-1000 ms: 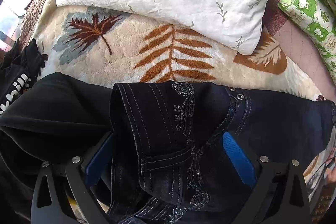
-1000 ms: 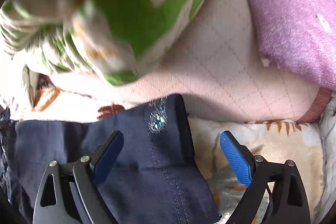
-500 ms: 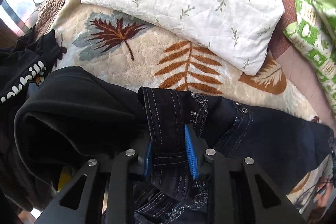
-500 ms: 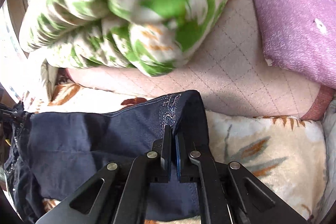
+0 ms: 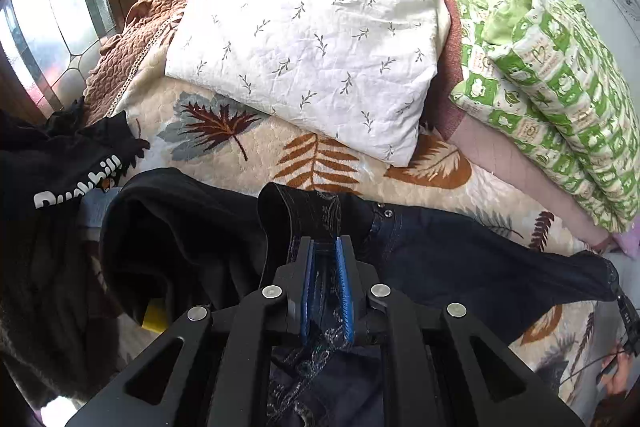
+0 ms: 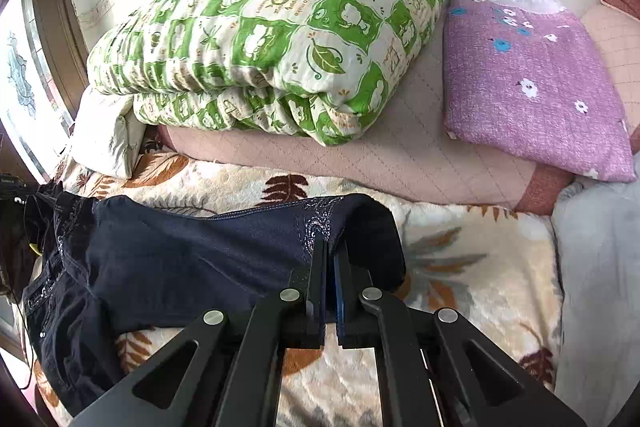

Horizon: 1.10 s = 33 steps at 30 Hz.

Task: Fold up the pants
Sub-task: 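Hold the waistband with both tools and lift it off the bed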

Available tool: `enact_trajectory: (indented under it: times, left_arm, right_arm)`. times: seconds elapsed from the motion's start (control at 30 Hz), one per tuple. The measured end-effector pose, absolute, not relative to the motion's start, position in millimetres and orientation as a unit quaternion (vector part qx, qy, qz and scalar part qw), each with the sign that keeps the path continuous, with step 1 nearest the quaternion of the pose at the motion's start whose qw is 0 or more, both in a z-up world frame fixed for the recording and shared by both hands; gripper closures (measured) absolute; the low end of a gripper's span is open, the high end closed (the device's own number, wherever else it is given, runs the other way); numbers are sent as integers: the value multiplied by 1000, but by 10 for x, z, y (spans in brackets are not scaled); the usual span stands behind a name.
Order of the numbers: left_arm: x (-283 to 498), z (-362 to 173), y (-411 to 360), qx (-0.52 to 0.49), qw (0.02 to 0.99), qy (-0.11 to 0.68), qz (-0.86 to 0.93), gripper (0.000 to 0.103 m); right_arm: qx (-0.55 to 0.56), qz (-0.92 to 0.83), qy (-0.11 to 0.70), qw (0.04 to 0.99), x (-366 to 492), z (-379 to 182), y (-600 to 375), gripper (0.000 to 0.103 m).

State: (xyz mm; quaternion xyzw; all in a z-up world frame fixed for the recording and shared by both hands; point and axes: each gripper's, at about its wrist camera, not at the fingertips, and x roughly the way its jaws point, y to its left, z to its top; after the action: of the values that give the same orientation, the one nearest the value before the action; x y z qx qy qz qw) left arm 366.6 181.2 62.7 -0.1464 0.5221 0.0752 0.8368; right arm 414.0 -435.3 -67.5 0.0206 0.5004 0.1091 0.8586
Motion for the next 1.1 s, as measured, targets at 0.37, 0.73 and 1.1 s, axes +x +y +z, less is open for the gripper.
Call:
enact_trajectory:
  times: [0.37, 0.73, 1.1]
  left_arm:
    - [3894, 374, 2007, -157, 797, 578, 78, 36]
    - [4671, -159, 1780, -110, 766, 633, 18, 46]
    - [4784, -632, 1871, -102, 725, 679, 45, 89]
  right_arm:
    - [21, 99, 534, 839, 3761, -862, -4191, 100]
    - [24, 87, 545, 833, 3959, -1107, -4186, 99]
    - [22, 73, 555, 828, 4086, -1300, -4221, 97]
